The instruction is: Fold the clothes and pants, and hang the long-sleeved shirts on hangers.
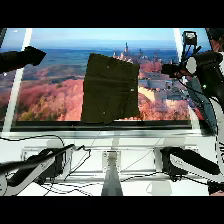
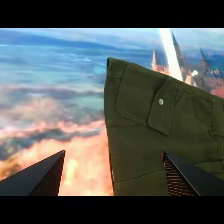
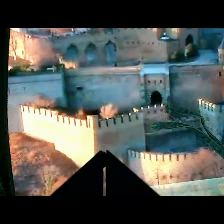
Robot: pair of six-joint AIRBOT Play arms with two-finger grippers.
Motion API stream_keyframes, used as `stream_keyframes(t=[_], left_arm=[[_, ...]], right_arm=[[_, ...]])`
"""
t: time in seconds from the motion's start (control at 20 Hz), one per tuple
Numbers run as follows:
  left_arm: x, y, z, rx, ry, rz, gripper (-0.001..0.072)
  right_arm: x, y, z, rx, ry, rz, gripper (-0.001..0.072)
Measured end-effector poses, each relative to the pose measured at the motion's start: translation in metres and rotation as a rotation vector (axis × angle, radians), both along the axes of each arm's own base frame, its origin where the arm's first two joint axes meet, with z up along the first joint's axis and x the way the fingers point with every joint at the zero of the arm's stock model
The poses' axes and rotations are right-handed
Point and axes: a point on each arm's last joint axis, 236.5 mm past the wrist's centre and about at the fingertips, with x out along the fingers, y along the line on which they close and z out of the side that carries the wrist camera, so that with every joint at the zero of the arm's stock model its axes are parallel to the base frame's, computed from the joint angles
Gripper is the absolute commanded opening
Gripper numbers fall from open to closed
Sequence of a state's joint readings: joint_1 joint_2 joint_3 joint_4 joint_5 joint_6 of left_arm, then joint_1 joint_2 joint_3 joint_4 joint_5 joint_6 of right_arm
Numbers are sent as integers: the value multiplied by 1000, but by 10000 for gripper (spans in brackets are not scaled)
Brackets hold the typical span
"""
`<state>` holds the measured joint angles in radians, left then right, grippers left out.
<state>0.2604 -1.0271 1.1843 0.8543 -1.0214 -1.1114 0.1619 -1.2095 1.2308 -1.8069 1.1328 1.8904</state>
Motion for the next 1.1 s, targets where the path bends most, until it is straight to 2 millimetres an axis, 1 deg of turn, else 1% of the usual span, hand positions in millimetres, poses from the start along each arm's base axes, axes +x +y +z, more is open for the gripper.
stream_keyframes(t=[0.5, 0.7, 0.8, 0.9, 0.95, 1.0, 1.05, 1.1], left_arm=[[0, 0, 0, 0, 0, 0, 684], [0, 0, 0, 0, 0, 0, 685], [1, 0, 1, -2, -4, 3, 685], [1, 0, 2, -9, -9, 5, 684], [1, 0, 2, -10, -7, 3, 685], [0, -2, 1, -12, 0, -2, 684], [-4, -4, -3, -14, 17, -16, 684], [-7, -6, -6, -16, 34, -28, 684]], right_arm=[[0, 0, 0, 0, 0, 0, 36], [-1, 6, -1, 29, 3, 0, 36], [0, 5, -1, 11, 5, 26, 35], [-1, -6, -1, -53, 25, 90, 35], [-4, -13, -5, -84, 48, 120, 35], [-10, -23, -12, -110, 85, 144, 34], [-19, -33, -24, -124, 133, 165, 34], [-32, -41, -41, -118, 195, 183, 34]])
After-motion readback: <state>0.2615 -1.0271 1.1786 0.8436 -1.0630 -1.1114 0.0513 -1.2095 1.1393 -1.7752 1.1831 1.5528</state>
